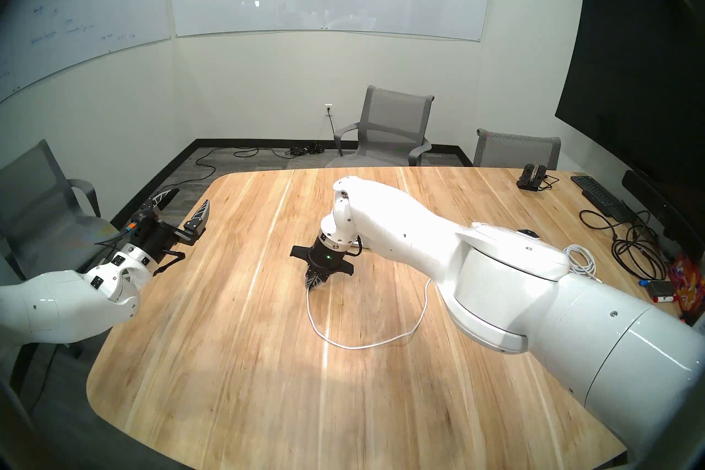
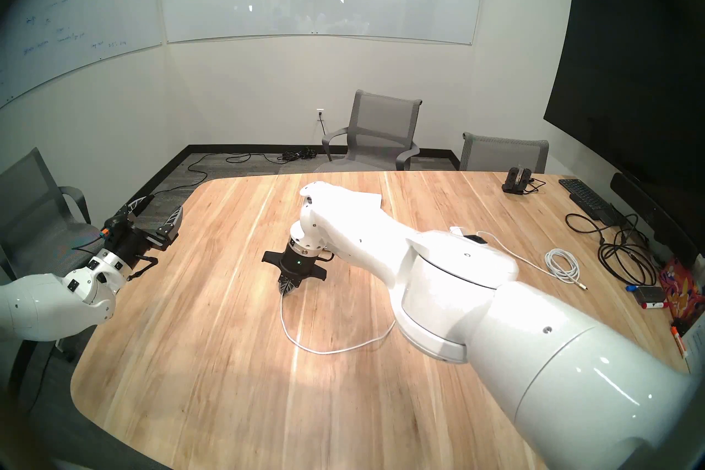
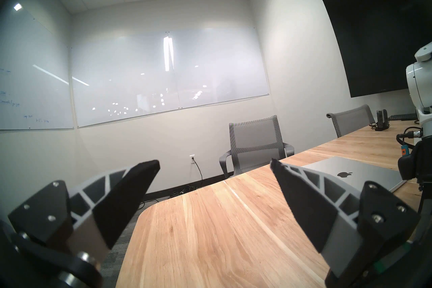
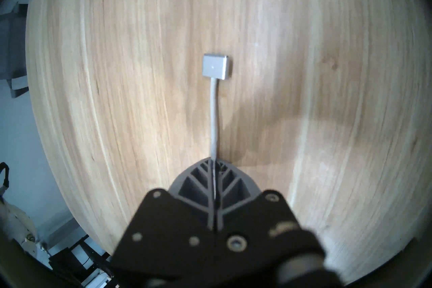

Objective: Plug the charging cable into the port of a MacBook

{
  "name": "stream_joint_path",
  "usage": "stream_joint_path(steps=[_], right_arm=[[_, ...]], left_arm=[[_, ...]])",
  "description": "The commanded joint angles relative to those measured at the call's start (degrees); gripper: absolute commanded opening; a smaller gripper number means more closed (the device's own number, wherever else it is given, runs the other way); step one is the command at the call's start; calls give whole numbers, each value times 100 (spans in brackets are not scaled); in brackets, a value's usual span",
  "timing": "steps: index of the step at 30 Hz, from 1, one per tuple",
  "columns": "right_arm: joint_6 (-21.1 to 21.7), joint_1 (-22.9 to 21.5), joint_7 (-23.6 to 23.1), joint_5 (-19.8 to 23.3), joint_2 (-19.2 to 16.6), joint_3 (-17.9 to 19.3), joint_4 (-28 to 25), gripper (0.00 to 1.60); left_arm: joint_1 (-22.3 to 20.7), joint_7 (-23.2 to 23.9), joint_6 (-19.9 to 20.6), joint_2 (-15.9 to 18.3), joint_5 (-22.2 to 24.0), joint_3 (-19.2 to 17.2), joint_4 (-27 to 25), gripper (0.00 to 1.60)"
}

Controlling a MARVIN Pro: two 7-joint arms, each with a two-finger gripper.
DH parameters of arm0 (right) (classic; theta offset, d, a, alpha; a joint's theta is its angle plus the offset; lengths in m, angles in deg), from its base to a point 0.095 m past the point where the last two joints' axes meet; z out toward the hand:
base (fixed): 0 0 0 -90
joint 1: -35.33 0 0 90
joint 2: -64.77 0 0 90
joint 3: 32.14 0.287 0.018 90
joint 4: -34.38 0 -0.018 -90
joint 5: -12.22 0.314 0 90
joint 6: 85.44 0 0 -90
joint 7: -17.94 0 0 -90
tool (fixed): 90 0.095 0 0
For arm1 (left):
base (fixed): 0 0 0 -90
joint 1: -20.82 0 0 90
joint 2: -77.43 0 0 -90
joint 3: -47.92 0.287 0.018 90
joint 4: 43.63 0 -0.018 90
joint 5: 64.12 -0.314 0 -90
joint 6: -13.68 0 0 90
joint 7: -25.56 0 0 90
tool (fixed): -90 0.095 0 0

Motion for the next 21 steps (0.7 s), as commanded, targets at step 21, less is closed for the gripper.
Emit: stream_joint_path(steps=[21], right_arm=[[-976,435,-351,-708,-1343,91,-2427,0]], left_arm=[[-90,-8,-43,6,-8,-78,-12,160]])
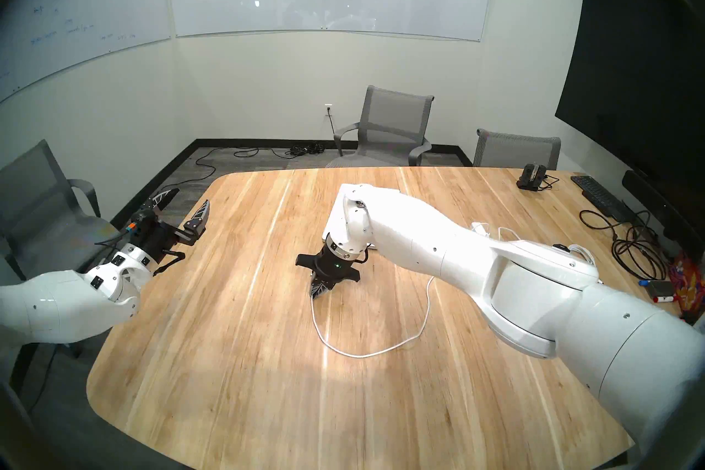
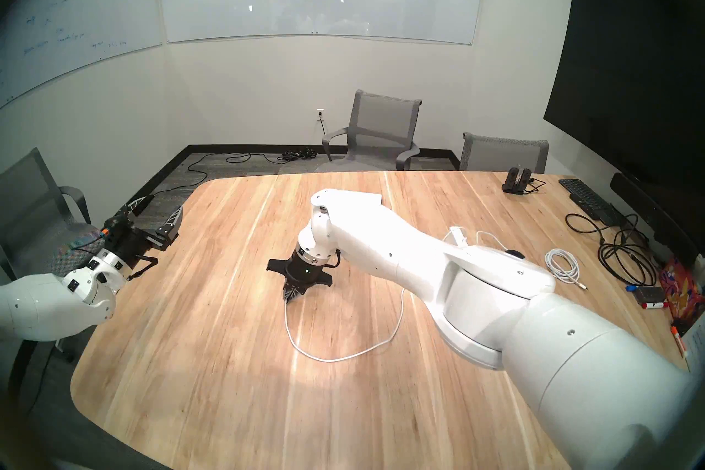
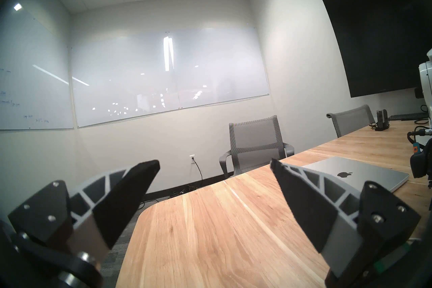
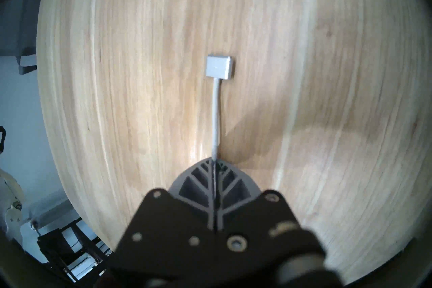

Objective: Plug the charging cable into the port of a MacBook

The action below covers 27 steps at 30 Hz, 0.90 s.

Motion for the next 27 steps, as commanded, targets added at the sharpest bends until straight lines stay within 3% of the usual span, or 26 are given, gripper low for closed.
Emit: stream_joint_path(steps=[1,7,27], right_arm=[[-628,97,-305,-451,-374,74,-674,0],[-849,156,-514,-670,-397,128,-663,0],[-735,153,-1025,-975,-78,118,11,0]], left_arm=[[-90,-8,-42,6,-8,-78,-12,160],[-89,-10,-44,6,-10,-79,-12,160],[-89,-11,-44,6,-11,-80,-12,160]])
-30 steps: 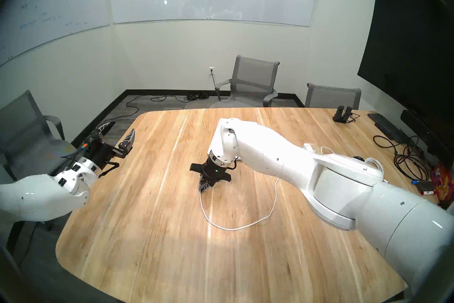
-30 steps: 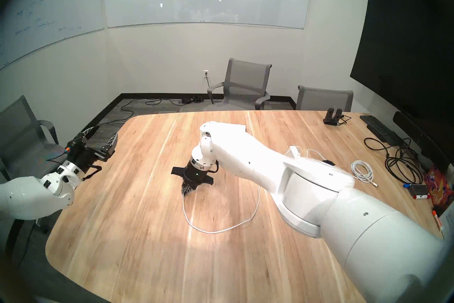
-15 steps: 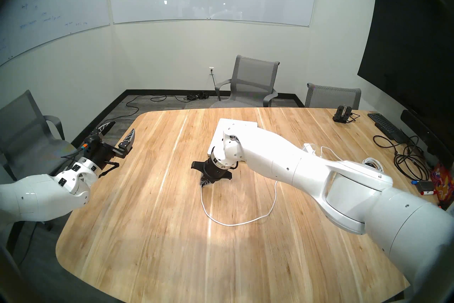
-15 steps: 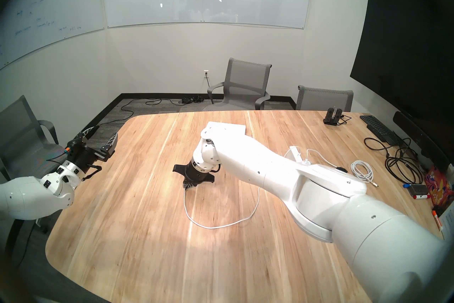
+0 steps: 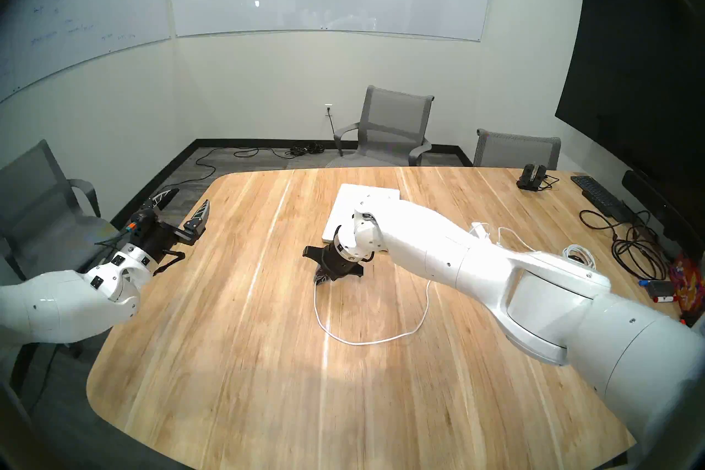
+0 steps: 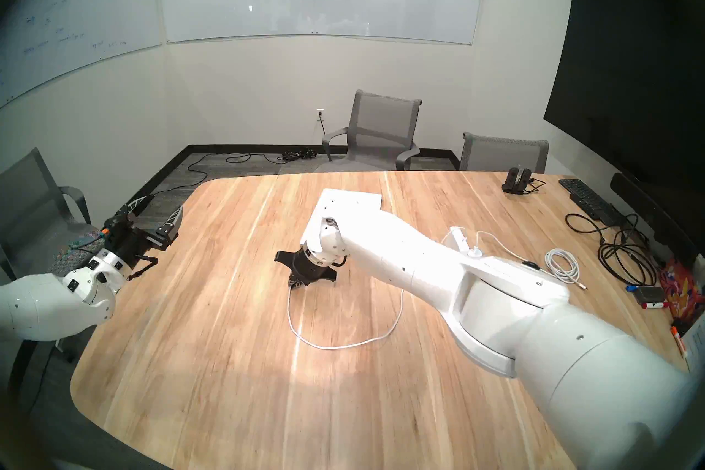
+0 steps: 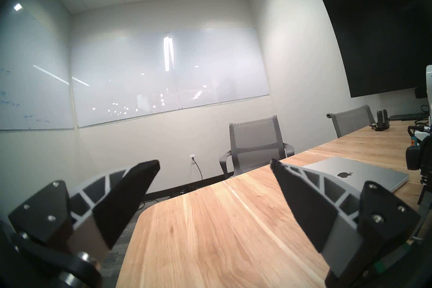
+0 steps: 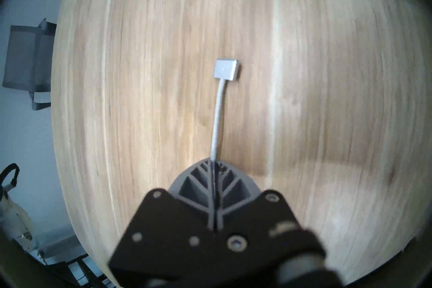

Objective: Plug the charging cable into the port of a MacBook

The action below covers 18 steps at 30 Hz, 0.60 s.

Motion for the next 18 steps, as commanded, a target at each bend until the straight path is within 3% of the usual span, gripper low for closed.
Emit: stream_joint_path(steps=[1,8,14,18], right_arm=[[82,-67,-133,-75,179,-26,195,0],[158,-67,-505,-224,179,8,438,0],[399,-12,-1191,-415,53,123,601,0],[463,-49,-1629,-632,149,17,891,0]], left_arm=[[-88,-9,-44,6,-11,-78,-12,160],[-87,-9,-44,6,-11,-78,-12,160],[-88,-8,-43,6,-10,-77,-12,160],[-88,-9,-44,6,-10,-77,-12,160]])
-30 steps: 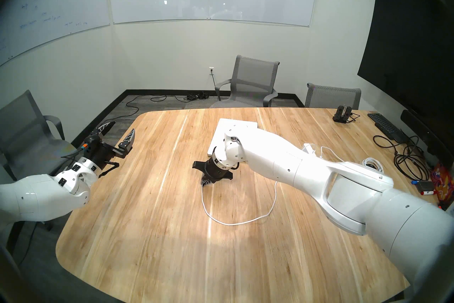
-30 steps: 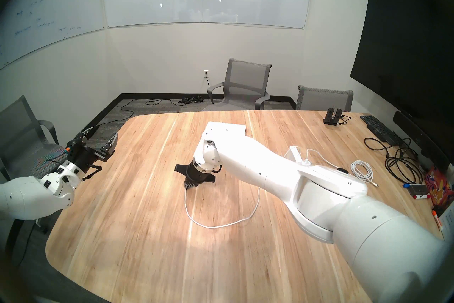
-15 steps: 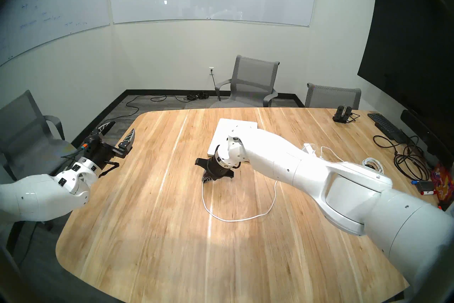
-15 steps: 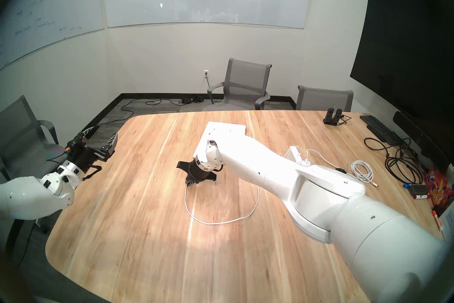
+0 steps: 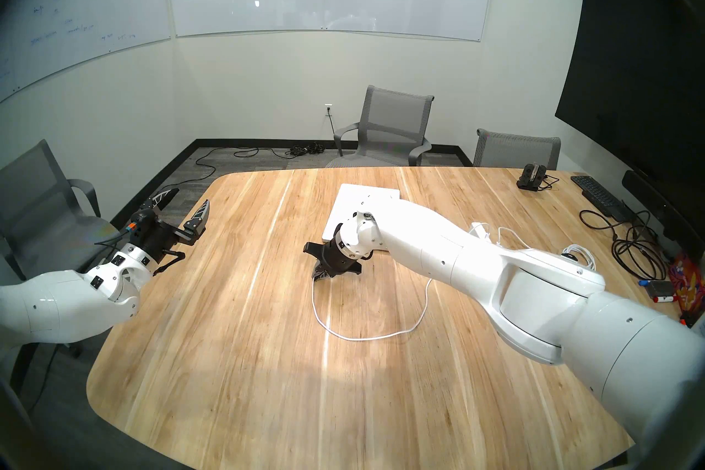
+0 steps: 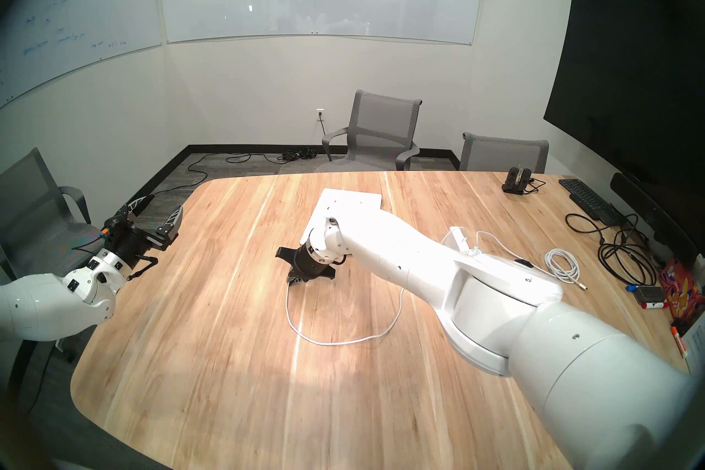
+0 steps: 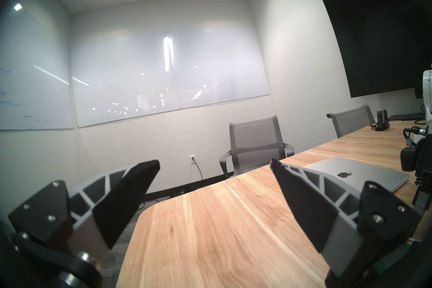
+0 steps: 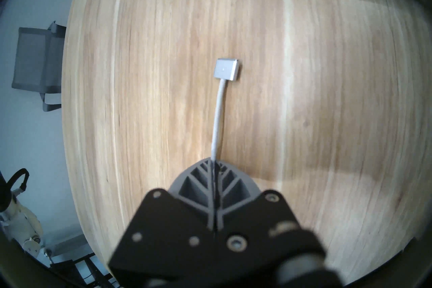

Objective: Plug the charging cable into the port of a MacBook

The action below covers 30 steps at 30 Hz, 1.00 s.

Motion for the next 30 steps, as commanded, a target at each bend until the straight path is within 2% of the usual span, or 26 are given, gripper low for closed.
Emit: stream_joint_path(steps=[1,15,23,30], right_arm=[[158,-30,-687,-290,60,-48,344,0],[73,75,-1006,-468,-96,-71,250,0],[-9,113,-1010,-468,-297,-43,14,0],[-65,112,-1236,-557,-444,-28,-62,0]], left_arm=[[-88,-9,-44,6,-11,-77,-12,160],[-88,-9,-44,6,-11,-77,-12,160],[-88,-9,-44,6,-11,-77,-12,160],[-89,-8,-43,6,-10,-77,-12,160]])
